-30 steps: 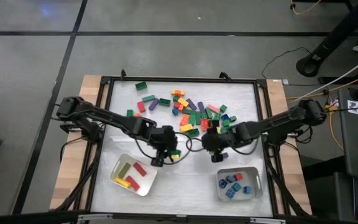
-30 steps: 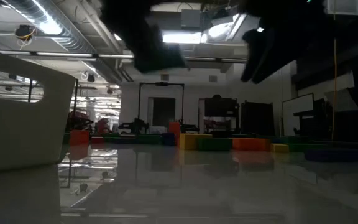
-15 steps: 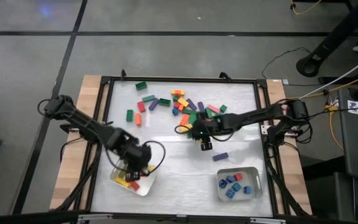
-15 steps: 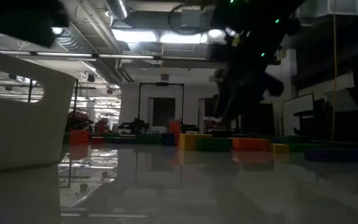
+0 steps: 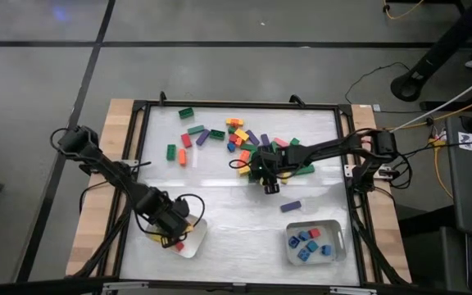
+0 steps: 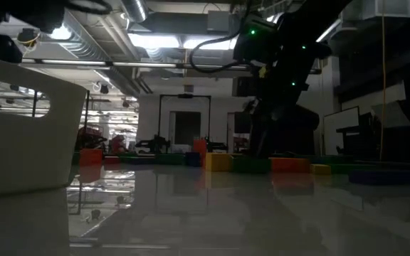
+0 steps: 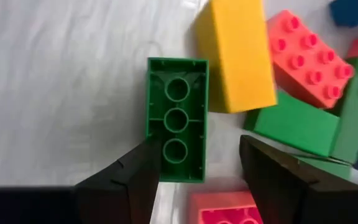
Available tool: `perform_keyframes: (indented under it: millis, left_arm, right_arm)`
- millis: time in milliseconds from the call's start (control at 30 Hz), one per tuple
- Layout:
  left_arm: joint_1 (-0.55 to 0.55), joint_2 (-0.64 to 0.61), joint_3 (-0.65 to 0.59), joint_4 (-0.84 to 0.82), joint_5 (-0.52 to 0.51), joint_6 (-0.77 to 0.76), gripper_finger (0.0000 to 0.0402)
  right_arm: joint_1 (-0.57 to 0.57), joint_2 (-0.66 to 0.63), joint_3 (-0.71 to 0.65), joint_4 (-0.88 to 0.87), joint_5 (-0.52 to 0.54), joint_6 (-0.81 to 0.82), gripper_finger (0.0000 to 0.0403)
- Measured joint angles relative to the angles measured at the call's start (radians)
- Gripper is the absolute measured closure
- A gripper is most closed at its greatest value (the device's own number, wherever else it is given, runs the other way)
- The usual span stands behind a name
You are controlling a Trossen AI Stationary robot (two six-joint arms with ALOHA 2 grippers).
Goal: Sort blocks by size
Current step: Put the rectangular green game piece into the white bin
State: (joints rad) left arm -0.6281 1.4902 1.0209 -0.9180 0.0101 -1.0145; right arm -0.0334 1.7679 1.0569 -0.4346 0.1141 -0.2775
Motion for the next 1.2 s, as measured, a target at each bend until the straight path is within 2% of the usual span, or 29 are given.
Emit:
perform_keyframes:
  millis: [267,467,567,767,1033,1200]
  left_arm:
    - [0.019,0.000,-0.069,0.124,-0.007,0.018,0.0193]
    - [0.040,0.000,-0.069,0.241,-0.007,0.071,0.0186]
    - [0.050,0.000,-0.069,0.309,-0.007,0.106,0.0190]
    - [0.083,0.000,-0.069,0.406,-0.064,0.098,0.0191]
    - [0.158,0.000,-0.069,0.436,-0.178,0.140,0.0192]
    - [0.226,-0.010,-0.069,0.425,-0.185,0.193,0.0192]
  right_arm:
    - [0.000,0.024,0.000,0.006,-0.116,0.008,0.0185]
    - [0.000,0.069,0.006,0.028,-0.201,0.040,0.0193]
    - [0.000,0.072,0.005,0.029,-0.232,0.045,0.0223]
    - [0.000,0.075,0.027,0.005,-0.291,0.045,0.0314]
    - [0.002,0.080,0.122,-0.037,-0.480,0.079,0.0315]
    - [0.032,0.079,0.183,-0.043,-0.547,0.090,0.0306]
